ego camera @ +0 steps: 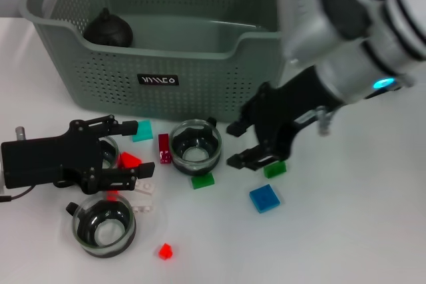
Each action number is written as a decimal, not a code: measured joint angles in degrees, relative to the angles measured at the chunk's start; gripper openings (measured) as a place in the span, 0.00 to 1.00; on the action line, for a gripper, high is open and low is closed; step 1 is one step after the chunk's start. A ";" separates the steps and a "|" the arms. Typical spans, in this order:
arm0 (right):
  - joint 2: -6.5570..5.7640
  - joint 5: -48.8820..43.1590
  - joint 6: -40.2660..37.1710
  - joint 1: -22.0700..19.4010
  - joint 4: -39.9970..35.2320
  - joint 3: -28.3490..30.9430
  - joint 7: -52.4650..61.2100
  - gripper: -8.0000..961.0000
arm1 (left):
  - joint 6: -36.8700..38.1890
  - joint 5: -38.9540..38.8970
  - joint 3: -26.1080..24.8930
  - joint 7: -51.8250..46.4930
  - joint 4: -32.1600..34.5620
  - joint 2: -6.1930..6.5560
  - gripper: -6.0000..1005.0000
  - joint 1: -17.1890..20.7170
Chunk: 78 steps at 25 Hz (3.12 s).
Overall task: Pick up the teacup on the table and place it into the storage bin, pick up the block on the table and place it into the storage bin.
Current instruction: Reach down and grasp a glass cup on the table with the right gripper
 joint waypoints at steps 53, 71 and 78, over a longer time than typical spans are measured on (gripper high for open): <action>1.21 20.00 42.75 8.33 30.36 -29.92 -2.17 0.56 | -0.43 0.87 -0.09 2.06 -0.81 -0.26 0.85 -0.22; 1.30 22.30 43.25 8.73 32.73 -30.52 -4.24 0.51 | -0.77 0.87 -0.27 2.15 -1.30 -0.17 0.86 -0.54; 1.26 22.30 42.41 8.86 32.84 -30.66 -4.26 0.37 | -0.80 0.87 -0.35 2.15 -1.30 -0.17 0.86 -0.58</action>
